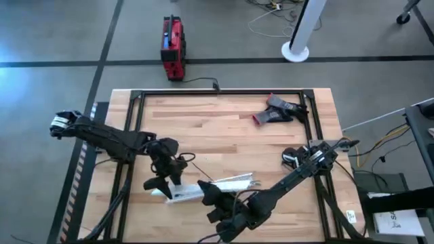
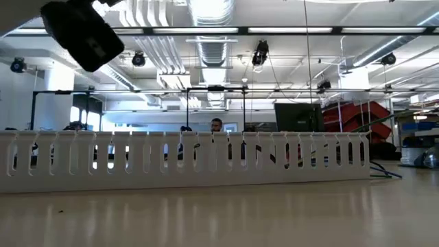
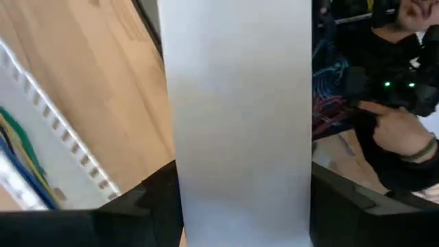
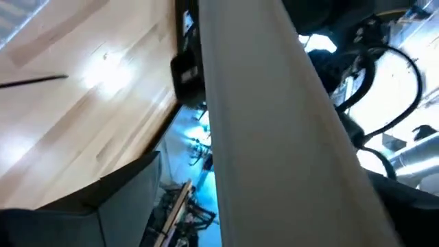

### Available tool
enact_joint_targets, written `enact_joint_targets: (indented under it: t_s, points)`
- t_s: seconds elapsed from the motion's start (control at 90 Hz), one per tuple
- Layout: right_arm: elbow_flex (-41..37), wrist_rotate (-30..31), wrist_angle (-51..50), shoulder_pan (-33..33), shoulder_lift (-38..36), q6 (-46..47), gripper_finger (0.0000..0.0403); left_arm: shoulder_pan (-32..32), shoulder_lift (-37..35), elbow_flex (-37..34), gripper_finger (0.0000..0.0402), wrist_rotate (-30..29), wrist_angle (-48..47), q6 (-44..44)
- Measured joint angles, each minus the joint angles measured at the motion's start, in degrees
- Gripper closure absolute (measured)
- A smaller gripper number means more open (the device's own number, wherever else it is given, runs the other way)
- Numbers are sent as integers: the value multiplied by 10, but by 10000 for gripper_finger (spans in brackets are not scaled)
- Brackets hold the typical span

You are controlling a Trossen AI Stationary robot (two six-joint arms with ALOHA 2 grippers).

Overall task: Ziptie cables
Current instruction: Close the white cable duct

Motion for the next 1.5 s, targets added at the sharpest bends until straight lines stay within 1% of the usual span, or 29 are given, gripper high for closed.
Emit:
enact_joint_targets:
  t_s: [0.078,0.189,0.278,0.344,0.4,0.456,0.567,0.633,0.678,0.778,0.878,0.933,0.989,1.078,1.2,1.3,1.378,1.5]
  points:
    - [-1,-4,27,0,1,-33,55,3,0,1,189,-5,2,6]
    - [-1,-17,63,0,2,-66,55,9,7,1,189,-34,2,10]
    - [-1,-46,78,0,2,-55,55,13,13,1,189,-61,-1,24]
    - [-1,-76,79,1,2,-17,55,16,13,1,189,-83,-6,37]
    - [-1,-103,78,1,2,38,54,18,11,1,189,-114,-17,50]
    - [-1,-142,74,1,2,121,55,19,8,1,189,-158,-40,60]
    - [-1,-244,60,0,2,317,55,19,5,1,190,-274,-73,64]
    - [-1,-288,60,-3,2,413,55,19,6,1,190,-345,-83,57]
    - [-1,-295,58,-6,1,459,54,17,8,1,190,-378,-80,52]
    - [-1,-281,16,-17,-11,549,55,5,21,1,190,-442,-76,36]
    - [-1,-269,-49,-39,-45,687,55,-10,48,1,190,-495,-64,17]
    - [0,-287,-99,-57,-69,754,55,-18,71,1,190,-527,-45,6]
    - [1,-326,-144,-79,-84,788,55,-25,95,1,190,-554,-21,0]
    - [1,-382,-209,-110,-93,801,55,-36,132,3,190,-575,19,0]
    - [-4,-443,-274,-146,-89,760,55,-51,176,24,190,-589,40,-1]
    - [-17,-480,-264,-171,-81,745,55,-63,202,44,190,-600,40,0]
    - [-31,-512,-227,-187,-74,736,55,-70,219,57,190,-602,36,1]
    - [-38,-563,-219,-207,-70,731,55,-77,226,66,190,-609,33,2]
